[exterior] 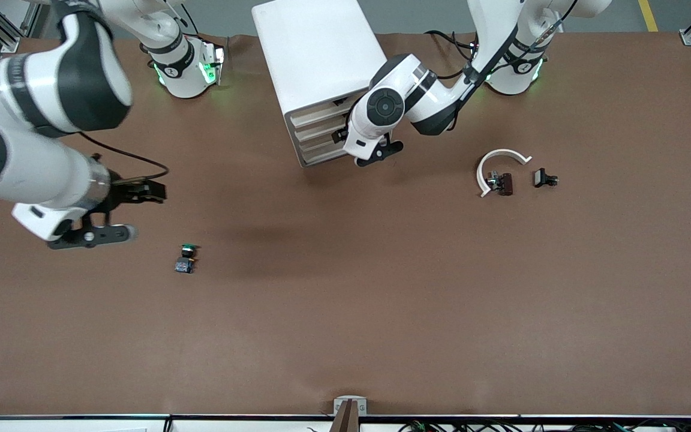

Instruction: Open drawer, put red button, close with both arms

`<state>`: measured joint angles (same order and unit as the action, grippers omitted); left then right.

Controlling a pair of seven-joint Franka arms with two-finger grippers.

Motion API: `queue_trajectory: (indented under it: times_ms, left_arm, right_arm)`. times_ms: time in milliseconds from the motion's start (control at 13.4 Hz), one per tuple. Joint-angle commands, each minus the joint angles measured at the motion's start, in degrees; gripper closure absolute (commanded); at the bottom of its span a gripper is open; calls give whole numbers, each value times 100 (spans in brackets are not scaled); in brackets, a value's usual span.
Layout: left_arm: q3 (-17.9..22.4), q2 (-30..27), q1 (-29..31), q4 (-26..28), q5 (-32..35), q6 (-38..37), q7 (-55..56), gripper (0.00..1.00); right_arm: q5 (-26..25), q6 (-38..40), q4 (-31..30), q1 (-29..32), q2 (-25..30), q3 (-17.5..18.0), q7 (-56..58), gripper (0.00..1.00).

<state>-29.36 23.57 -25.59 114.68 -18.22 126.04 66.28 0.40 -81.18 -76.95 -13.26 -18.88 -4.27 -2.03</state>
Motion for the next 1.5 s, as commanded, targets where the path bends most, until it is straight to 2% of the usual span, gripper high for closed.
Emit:
queue_trajectory:
  times_ms: [0, 224, 374, 598, 748, 897, 1047, 1271, 1421]
  left_arm:
    - [-70, 7, -138, 28, -304, 52, 131, 0]
    - [-35, -72, -43, 2, -314, 26, 140, 0]
    - [9, -177, 394, -60, -165, 8, 53, 0]
    - [1, -221, 1169, -402, 932, -1, 69, 0]
    - [-8, -379, 1748, -551, 1311, -298, 61, 0]
    - [1, -572, 2127, -806, 1409, -780, 26, 0]
    - [-8, -696, 2540, -1209, 1619, -1203, 8, 0]
    - [-8, -863, 2892, -1763, 1944, -1748, -9, 0]
    - [18, -1055, 3007, -1949, 2199, -2047, -9, 0]
  right_arm:
    - [-75, 120, -13, 490, 156, 128, 159, 0]
    - [-48, 304, -13, 894, 297, 137, 194, 0]
    - [-31, 304, 65, 1071, 297, 154, 168, 0]
    - [-22, 366, 530, 1211, 236, 154, 194, 0]
    - [-13, 313, 575, 1264, 218, 163, 176, 0]
    - [-48, 252, 619, 1239, 218, 163, 177, 0]
    - [-22, 304, 628, 1247, 218, 163, 194, 0]
    - [22, 759, 558, 1238, 288, 163, 194, 0]
    - [39, 761, 575, 1229, 297, 172, 168, 0]
